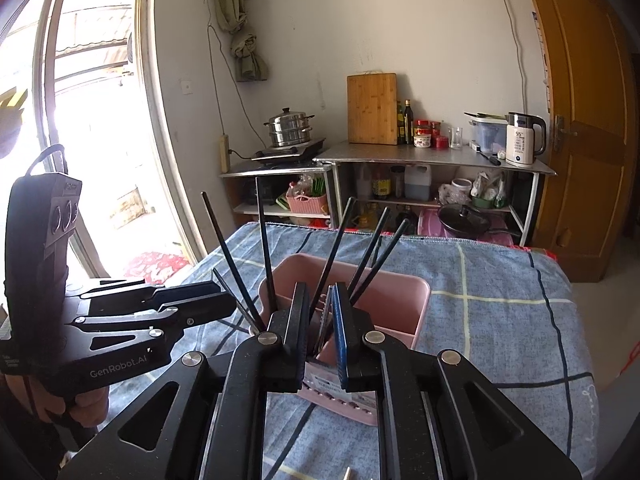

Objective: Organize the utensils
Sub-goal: 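Lower both tools' chopsticks into the basket and open both tools, then move both tools back from the basket to the wooden chopsticks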

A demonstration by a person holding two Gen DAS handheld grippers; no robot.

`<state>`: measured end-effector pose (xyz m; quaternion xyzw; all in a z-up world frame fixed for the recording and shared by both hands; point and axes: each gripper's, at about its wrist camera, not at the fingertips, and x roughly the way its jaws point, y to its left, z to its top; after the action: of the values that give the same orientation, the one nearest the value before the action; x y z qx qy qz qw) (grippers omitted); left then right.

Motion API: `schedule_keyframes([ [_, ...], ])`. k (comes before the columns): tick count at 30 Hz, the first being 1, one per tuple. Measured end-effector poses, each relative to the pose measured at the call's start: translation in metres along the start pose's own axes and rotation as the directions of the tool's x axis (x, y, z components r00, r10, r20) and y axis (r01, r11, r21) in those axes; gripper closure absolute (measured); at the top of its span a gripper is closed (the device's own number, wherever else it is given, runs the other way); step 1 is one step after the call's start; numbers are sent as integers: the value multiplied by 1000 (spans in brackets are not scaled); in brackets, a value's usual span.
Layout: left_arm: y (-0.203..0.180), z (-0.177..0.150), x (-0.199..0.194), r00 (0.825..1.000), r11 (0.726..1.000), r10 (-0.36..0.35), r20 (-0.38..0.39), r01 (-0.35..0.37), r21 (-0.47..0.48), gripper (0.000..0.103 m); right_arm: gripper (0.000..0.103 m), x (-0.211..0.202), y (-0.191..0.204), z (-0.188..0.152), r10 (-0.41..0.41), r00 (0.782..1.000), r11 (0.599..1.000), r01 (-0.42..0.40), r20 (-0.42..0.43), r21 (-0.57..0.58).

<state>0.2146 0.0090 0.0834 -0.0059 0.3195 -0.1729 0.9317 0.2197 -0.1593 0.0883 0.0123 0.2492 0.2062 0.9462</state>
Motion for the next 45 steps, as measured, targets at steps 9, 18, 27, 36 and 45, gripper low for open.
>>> schedule_keyframes([
  [9, -16, -26, -55, 995, 1000, 16, 101, -18, 18, 78, 91, -57, -9, -29, -16, 999, 1000, 15, 41, 19],
  [18, -35, -78, -79, 993, 1000, -12, 116, 12, 0, 78, 90, -101, -21, -78, -53, 998, 996, 52, 27, 68],
  [27, -40, -114, -72, 998, 999, -22, 60, 24, -33, 78, 90, -112, -27, -112, -85, 996, 992, 88, -36, 88],
  [36, -42, -127, -62, 999, 999, -29, 20, 30, -35, 78, 90, -96, -31, -134, -81, 991, 991, 92, -107, 100],
  [45, -48, -136, -41, 998, 998, -56, -34, 54, -44, 77, 90, -67, -29, -154, -67, 975, 992, 89, -210, 94],
])
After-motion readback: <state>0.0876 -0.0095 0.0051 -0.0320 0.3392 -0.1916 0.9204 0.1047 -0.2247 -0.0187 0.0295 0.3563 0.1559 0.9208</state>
